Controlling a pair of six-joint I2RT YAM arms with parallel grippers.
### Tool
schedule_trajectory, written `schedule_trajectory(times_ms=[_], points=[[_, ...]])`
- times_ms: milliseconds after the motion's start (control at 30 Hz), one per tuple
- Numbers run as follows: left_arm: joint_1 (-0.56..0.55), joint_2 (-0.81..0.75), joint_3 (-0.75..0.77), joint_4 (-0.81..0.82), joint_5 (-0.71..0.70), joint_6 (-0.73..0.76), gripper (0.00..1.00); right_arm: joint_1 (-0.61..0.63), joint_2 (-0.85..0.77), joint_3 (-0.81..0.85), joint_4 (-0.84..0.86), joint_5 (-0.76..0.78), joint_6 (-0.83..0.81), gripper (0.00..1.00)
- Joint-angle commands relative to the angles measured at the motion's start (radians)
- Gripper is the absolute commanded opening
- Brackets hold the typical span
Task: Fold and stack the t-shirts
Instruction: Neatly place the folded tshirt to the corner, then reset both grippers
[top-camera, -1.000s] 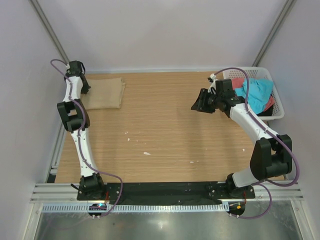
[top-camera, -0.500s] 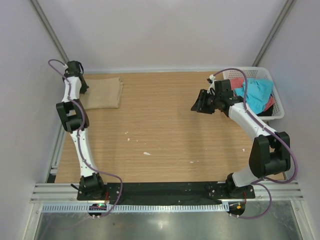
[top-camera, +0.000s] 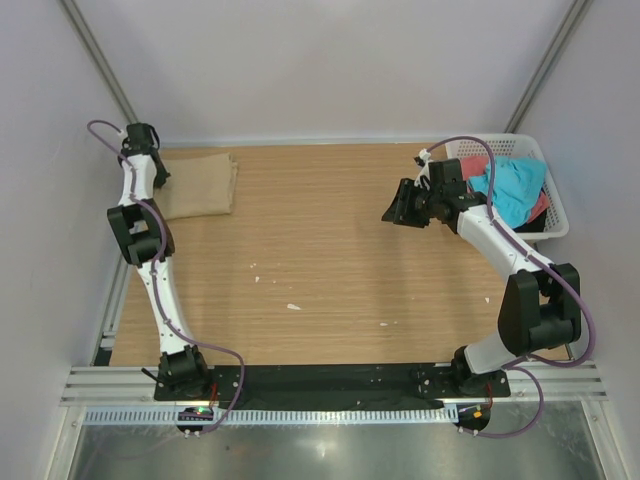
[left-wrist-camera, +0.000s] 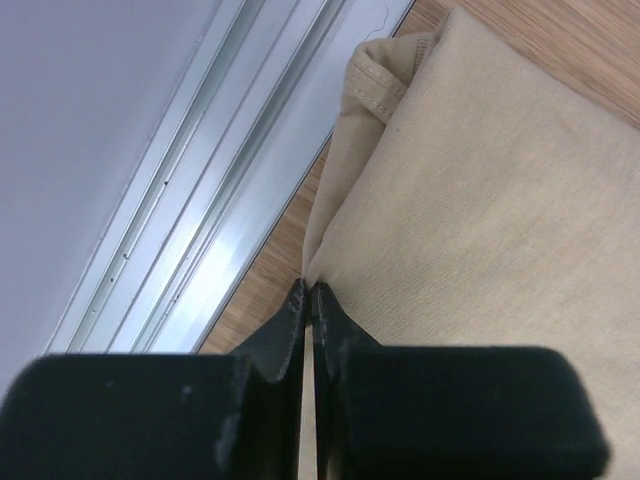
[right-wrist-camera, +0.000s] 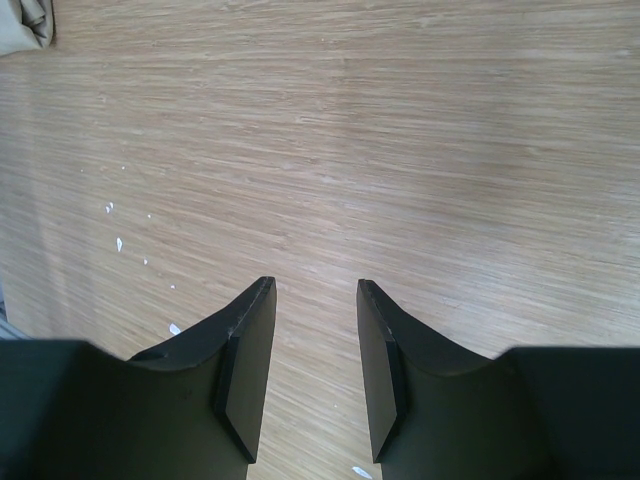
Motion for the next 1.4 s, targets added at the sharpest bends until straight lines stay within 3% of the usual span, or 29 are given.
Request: schedule_trajectory(times_ms=[0,33,67,200,367,400,467,567,667,700,767,800,867,1000,1167,1367], points=[[0.013,-0.028,0.033,0.050,-0.012,0.010,0.05,0.004,-0.008,0.007,0.040,0.006,0.009,0.44],[0.012,-0.028,0.033,0.048,0.002,0.011,0.11,0.004,-0.004,0.007,0.040,0.004,0.011,0.44],[0.013,-0.029,0.039,0.036,0.025,0.010,0.27,0.004,-0.002,0.014,0.037,0.004,0.011,0.44],[0.010,-0.094,0.034,0.024,0.058,-0.001,0.49,0.005,-0.001,0.036,0.009,0.012,0.005,0.44],[-0.002,-0.236,-0.016,-0.022,0.156,-0.053,0.54,0.005,-0.002,0.023,0.043,0.037,-0.003,0.46],[-0.011,-0.267,-0.066,-0.030,0.243,-0.052,0.53,0.007,0.002,0.029,0.034,0.035,-0.004,0.48],[-0.030,-0.374,-0.126,-0.053,0.264,-0.056,0.53,0.010,-0.014,0.043,0.011,0.041,-0.006,0.52],[-0.082,-0.527,-0.275,-0.055,0.336,-0.055,0.54,0.013,-0.056,0.066,-0.025,0.073,0.006,0.62],[-0.157,-0.665,-0.442,-0.056,0.423,-0.050,0.65,0.013,-0.099,0.123,-0.103,0.115,-0.004,0.74],[-0.203,-0.698,-0.475,-0.055,0.439,-0.050,0.66,0.013,-0.117,0.137,-0.121,0.122,-0.009,0.90],[-0.258,-0.772,-0.573,-0.032,0.465,-0.053,0.68,0.013,-0.137,0.171,-0.164,0.149,-0.012,1.00],[-0.322,-0.842,-0.608,-0.019,0.480,-0.055,0.72,0.013,-0.149,0.177,-0.178,0.158,-0.012,1.00],[-0.375,-0.897,-0.688,0.004,0.523,-0.055,0.99,0.012,-0.186,0.184,-0.203,0.182,-0.006,1.00],[-0.485,-1.040,-0.803,0.039,0.598,-0.073,1.00,0.013,-0.257,0.162,-0.215,0.196,0.005,1.00],[-0.563,-1.184,-1.030,0.217,0.768,-0.134,1.00,0.013,-0.355,0.131,-0.213,0.231,0.029,1.00],[-0.637,-1.313,-1.153,0.303,0.784,-0.141,1.00,0.013,-0.429,0.112,-0.209,0.209,0.059,1.00]])
